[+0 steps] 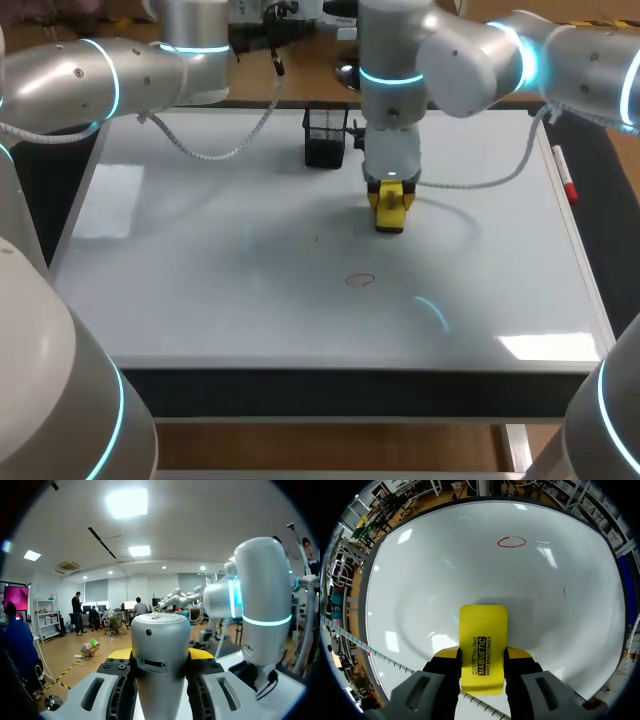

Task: Pick up the inspection probe, press it on each red-marked spot on the whiteboard one by one, put down the probe, pick up the eraser, and wipe off all the red marks.

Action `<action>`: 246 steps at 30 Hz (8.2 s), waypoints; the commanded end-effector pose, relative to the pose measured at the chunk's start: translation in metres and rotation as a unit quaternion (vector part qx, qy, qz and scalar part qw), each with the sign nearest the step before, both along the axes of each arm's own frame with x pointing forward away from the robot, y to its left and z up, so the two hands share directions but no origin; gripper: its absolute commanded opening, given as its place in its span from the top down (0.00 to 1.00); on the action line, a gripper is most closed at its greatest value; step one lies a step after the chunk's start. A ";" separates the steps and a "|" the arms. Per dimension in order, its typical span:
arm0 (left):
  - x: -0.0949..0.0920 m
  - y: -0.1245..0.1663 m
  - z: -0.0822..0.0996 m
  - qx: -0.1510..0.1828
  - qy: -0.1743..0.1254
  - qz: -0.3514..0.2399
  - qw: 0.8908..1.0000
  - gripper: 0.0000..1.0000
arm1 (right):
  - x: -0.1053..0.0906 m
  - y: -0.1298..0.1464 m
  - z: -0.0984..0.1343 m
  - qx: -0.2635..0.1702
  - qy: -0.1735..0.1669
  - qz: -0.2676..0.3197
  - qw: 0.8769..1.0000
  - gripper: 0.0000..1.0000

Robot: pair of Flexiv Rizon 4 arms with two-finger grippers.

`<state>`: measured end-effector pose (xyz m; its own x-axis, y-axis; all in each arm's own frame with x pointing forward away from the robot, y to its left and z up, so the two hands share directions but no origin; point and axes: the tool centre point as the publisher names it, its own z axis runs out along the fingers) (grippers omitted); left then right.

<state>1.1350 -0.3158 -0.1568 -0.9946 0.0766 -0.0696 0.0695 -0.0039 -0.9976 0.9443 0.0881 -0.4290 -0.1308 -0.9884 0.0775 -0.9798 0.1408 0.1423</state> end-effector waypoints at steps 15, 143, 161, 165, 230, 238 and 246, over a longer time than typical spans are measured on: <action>0.001 0.000 0.002 0.001 0.001 -0.001 1.000 1.00 | -0.006 -0.048 0.027 0.014 -0.027 -0.031 0.999 1.00; -0.336 0.023 -0.094 0.010 0.036 -0.234 0.971 1.00 | -0.029 -0.201 0.054 0.027 -0.050 -0.208 0.976 1.00; -0.342 0.030 -0.120 0.010 0.054 -0.229 0.972 1.00 | -0.029 -0.201 0.054 0.027 -0.050 -0.208 0.976 1.00; -0.343 0.030 -0.123 0.012 0.057 -0.229 0.972 1.00 | -0.029 -0.201 0.054 0.027 -0.050 -0.208 0.976 1.00; -0.304 0.090 -0.087 0.042 0.023 -0.249 0.967 1.00 | -0.029 -0.201 0.054 0.027 -0.050 -0.208 0.976 1.00; -0.281 0.128 -0.084 0.035 0.031 -0.247 0.968 1.00 | -0.029 -0.201 0.054 0.027 -0.050 -0.208 0.976 1.00; -0.253 0.167 -0.081 0.030 0.028 -0.237 0.971 1.00 | -0.029 -0.201 0.054 0.027 -0.050 -0.208 0.976 1.00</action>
